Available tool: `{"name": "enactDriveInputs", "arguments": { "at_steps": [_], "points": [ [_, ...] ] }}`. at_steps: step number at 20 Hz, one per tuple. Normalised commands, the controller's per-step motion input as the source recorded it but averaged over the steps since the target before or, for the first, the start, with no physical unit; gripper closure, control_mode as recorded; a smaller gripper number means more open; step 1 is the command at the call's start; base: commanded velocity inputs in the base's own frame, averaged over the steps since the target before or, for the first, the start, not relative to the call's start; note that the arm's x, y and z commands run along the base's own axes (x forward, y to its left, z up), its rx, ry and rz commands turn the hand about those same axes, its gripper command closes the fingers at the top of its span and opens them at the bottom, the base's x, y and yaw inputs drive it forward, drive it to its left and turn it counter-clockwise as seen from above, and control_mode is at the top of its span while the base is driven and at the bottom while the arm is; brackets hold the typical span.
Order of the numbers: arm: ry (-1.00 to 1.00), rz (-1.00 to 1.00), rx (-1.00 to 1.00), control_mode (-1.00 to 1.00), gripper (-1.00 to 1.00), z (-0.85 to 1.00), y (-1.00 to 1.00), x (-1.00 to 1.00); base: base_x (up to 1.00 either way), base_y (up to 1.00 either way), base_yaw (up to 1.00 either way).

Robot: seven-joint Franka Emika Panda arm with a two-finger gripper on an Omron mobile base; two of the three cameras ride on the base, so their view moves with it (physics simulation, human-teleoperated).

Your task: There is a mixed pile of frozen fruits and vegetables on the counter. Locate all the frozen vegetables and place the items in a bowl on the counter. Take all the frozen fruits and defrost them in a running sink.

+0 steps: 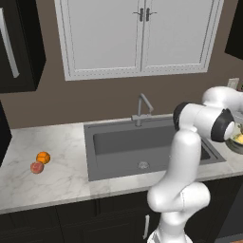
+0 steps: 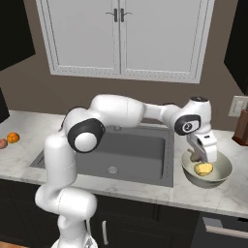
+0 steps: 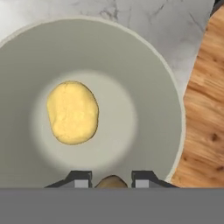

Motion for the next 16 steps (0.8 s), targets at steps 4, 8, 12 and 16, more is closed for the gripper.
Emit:
{"name": "enactDriveInputs", "arguments": {
  "at_steps": [4,8,12,16],
  "points": [
    [0.00,0.00,0.03,-1.00,1.00,-0.37,-0.09,-0.02,0.00,0.00,0.00],
    [0.01,0.00,0.02,-1.00,1.00,-0.33,0.00,-0.01,0.00,0.00,0.00],
    [0.08,0.00,0.00,-1.00,1.00,-0.26,0.00,0.00,0.00,0.00,0.00],
    [0.07,0.00,0.00,-1.00,1.00,-0.33,0.01,0.00,0.00,0.00,0.00]
  ]
}}
